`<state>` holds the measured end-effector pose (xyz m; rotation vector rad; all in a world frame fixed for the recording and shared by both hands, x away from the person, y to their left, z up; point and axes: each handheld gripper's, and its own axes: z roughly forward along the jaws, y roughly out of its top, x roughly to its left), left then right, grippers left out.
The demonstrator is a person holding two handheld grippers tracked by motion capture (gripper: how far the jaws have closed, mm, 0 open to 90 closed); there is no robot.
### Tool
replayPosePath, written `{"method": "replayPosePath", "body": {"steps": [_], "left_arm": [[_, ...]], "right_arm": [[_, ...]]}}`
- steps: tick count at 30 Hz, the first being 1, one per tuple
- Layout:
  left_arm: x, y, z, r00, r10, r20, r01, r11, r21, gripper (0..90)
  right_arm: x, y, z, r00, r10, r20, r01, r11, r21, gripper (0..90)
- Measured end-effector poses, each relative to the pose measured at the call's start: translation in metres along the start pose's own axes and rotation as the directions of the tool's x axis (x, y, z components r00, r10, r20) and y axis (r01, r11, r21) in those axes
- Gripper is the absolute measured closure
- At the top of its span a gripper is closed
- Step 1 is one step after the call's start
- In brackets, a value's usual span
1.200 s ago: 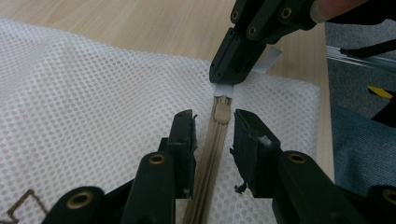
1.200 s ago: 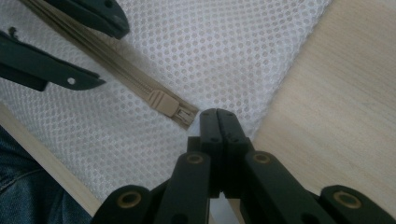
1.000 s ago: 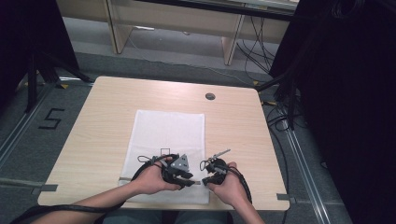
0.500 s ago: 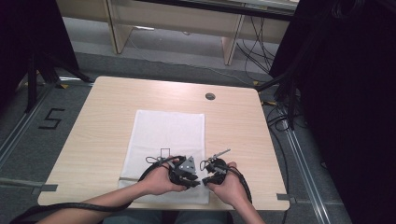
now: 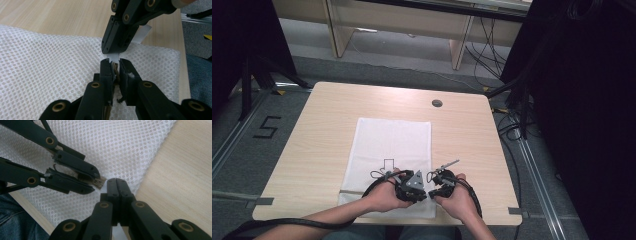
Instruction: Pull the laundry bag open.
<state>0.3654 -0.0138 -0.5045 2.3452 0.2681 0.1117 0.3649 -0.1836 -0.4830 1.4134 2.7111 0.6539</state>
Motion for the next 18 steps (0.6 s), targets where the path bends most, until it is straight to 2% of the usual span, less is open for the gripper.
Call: {"method": "replayPosePath", "body": {"steps": [4, 5, 10, 11, 14, 17, 18], "left_arm": [[-0.0002, 0.0007, -0.0002, 0.9998, -0.02, -0.001, 0.02, 0.9998, 0.0, 81.4], [0.0, 0.001, -0.0001, 0.9998, -0.019, 0.002, 0.019, 0.9998, -0.005, 81.5], [0.0014, 0.0007, -0.0001, 0.9995, -0.03, 0.009, 0.03, 0.9995, -0.002, 81.7], [0.0011, 0.0006, 0.0002, 0.9992, -0.036, 0.015, 0.036, 0.9993, -0.007, 81.7], [0.0012, 0.0006, -0.0001, 0.9994, -0.032, 0.008, 0.032, 0.9995, -0.002, 81.7], [0.0007, 0.0003, -0.0001, 0.9991, -0.042, 0.012, 0.042, 0.9991, -0.007, 81.7], [0.0006, 0.0002, -0.0001, 0.9991, -0.04, 0.011, 0.04, 0.9992, -0.007, 81.7]], "right_arm": [[-0.0005, 0.0, -0.0001, 1.0, -0.001, -0.006, 0.001, 1.0, -0.001, 90.0], [0.0006, -0.0001, -0.0009, 0.9998, 0.016, -0.01, -0.016, 1.0, 0.008, 90.0], [-0.0023, -0.0003, 0.0003, 0.9998, -0.011, -0.014, 0.011, 1.0, -0.008, 90.0], [-0.0012, -0.0009, -0.0001, 0.9999, 0.011, -0.012, -0.011, 1.0, -0.008, 90.0], [0.001, -0.0004, -0.0017, 0.9994, 0.035, -0.002, -0.035, 0.999, -0.006, 90.0], [0.0022, 0.001, 0.0001, 0.9999, 0.011, -0.012, -0.011, 1.0, -0.022, 90.0], [0.0027, 0.001, 0.0, 0.9997, 0.024, -0.011, -0.024, 1.0, -0.014, 90.0]]}}
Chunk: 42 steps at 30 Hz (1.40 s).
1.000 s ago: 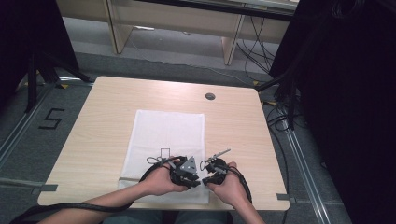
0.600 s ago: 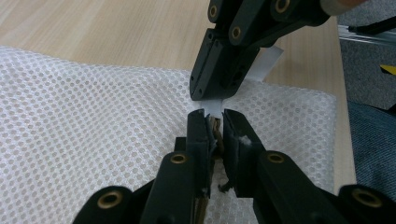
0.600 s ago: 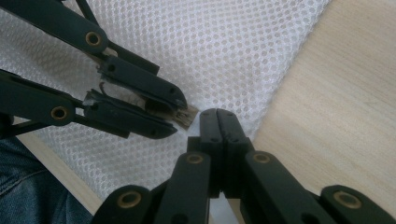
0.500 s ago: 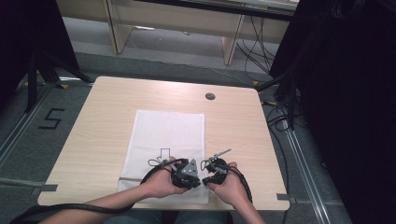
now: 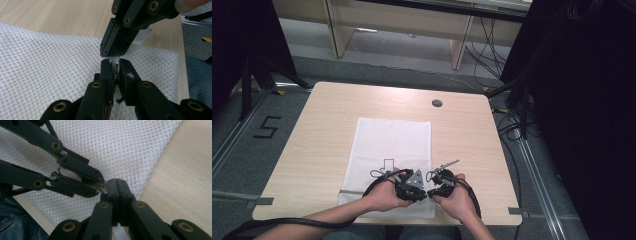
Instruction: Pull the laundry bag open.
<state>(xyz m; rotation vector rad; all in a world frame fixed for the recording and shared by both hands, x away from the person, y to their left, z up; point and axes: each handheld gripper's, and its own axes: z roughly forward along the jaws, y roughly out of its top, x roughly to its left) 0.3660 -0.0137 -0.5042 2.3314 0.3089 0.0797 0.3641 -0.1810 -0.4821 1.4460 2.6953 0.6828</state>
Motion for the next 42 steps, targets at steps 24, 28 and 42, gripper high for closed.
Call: {"method": "replayPosePath", "body": {"steps": [24, 28, 42], "left_arm": [[-0.001, 0.0, -0.008, 0.9999, 0.014, -0.007, -0.014, 0.9999, -0.004, 81.9], [0.0, 0.0, -0.008, 0.9998, 0.018, -0.006, -0.018, 0.9998, -0.007, 82.0], [0.0, -0.002, -0.013, 1.0, 0.008, -0.004, -0.008, 0.9999, -0.009, 81.9]], "right_arm": [[-0.001, -0.002, 0.001, 0.9999, -0.01, 0.002, 0.01, 1.0, 0.011, 90.0], [-0.001, -0.002, 0.001, 1.0, -0.005, -0.008, 0.005, 1.0, 0.009, 90.0], [-0.001, -0.002, 0.002, 0.9995, -0.032, -0.001, 0.032, 0.999, -0.007, 90.0]]}}
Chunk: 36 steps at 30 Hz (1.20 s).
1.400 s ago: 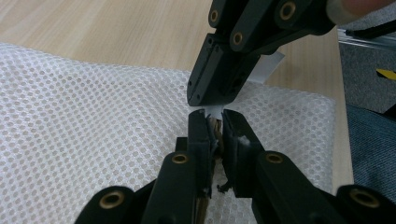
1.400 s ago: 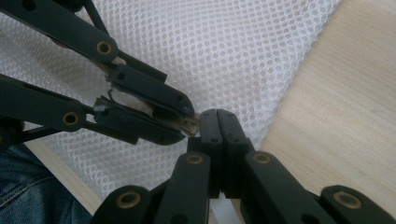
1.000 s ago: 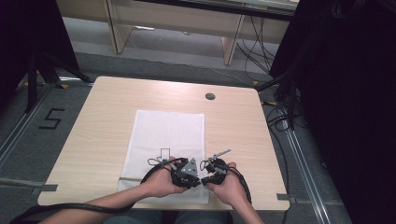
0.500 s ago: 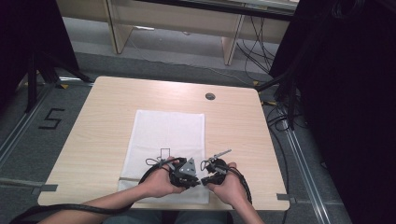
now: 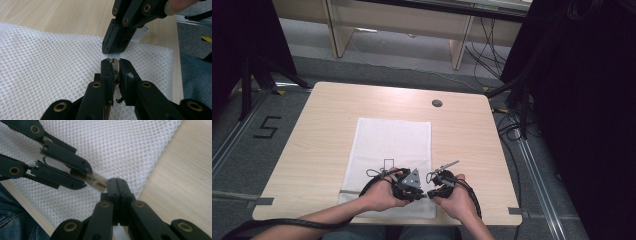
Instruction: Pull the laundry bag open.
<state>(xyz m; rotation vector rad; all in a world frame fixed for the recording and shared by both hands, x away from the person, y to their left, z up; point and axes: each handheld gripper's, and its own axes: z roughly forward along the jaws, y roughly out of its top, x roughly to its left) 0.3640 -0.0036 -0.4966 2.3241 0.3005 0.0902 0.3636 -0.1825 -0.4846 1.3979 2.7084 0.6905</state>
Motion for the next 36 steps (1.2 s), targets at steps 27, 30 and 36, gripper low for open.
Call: {"method": "replayPosePath", "body": {"steps": [27, 30, 36], "left_arm": [[0.0028, -0.0052, -0.0083, 1.0, -0.005, 0.005, 0.005, 0.9997, -0.024, 81.9], [0.0023, -0.0068, -0.0086, 0.9997, -0.023, 0.008, 0.023, 0.9995, -0.023, 81.9], [0.0015, -0.0067, -0.0087, 0.9998, -0.02, 0.008, 0.02, 0.9995, -0.026, 81.9]], "right_arm": [[0.0015, -0.0004, -0.0009, 0.9997, 0.026, -0.002, -0.026, 1.0, 0.01, 90.0], [0.0007, -0.0003, -0.0009, 0.9998, 0.018, 0.004, -0.018, 1.0, 0.01, 90.0], [-0.0007, -0.0003, 0.0001, 1.0, -0.002, -0.003, 0.002, 1.0, -0.003, 90.0]]}}
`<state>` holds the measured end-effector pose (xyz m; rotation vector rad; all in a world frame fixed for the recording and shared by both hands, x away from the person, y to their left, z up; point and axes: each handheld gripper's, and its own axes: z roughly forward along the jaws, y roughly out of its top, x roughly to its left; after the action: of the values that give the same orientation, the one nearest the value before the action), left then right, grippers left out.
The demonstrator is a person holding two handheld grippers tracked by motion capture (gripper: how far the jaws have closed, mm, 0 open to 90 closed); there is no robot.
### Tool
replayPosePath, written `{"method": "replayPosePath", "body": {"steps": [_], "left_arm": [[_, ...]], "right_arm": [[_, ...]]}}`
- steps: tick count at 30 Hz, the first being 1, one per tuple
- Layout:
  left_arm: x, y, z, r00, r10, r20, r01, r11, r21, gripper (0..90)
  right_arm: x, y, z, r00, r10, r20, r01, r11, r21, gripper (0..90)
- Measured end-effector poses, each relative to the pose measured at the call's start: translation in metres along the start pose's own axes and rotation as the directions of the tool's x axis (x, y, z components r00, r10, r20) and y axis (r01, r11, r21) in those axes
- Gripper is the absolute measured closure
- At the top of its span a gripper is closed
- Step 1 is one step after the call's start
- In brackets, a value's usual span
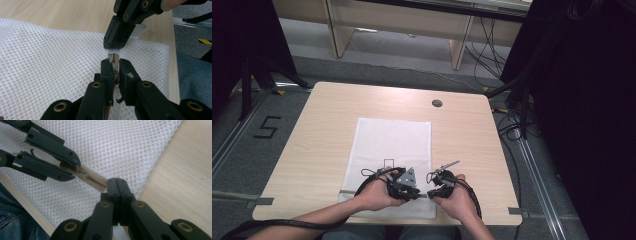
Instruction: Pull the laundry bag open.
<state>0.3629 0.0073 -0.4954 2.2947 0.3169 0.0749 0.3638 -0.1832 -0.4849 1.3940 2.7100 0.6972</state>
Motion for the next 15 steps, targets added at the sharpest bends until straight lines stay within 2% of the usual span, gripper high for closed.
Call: {"method": "replayPosePath", "body": {"steps": [4, 5, 7, 8, 15], "left_arm": [[0.0001, -0.0004, -0.0021, 1.0, 0.001, 0.0, -0.001, 1.0, 0.002, 81.9], [0.0006, -0.0006, -0.0029, 1.0, 0.0, -0.002, 0.0, 1.0, 0.003, 81.9], [0.0004, -0.0013, -0.0035, 1.0, -0.006, -0.002, 0.006, 1.0, -0.003, 81.9], [0.0004, -0.0015, -0.0038, 1.0, -0.002, -0.004, 0.002, 1.0, 0.003, 81.9], [0.001, -0.0026, -0.0067, 0.9999, -0.013, -0.001, 0.013, 0.9999, -0.007, 81.9]], "right_arm": [[0.0007, -0.0001, 0.0001, 1.0, 0.005, -0.004, -0.005, 1.0, -0.004, 90.0], [0.0013, -0.0001, -0.0005, 0.9998, 0.021, -0.002, -0.021, 1.0, 0.006, 90.0], [-0.0001, 0.0001, -0.0001, 1.0, 0.002, -0.006, -0.002, 1.0, 0.0, 90.0], [0.001, -0.0001, -0.0005, 0.9999, 0.016, -0.005, -0.016, 1.0, 0.004, 90.0], [0.0008, -0.0001, -0.0002, 0.9999, 0.013, -0.003, -0.013, 1.0, 0.001, 90.0]]}}
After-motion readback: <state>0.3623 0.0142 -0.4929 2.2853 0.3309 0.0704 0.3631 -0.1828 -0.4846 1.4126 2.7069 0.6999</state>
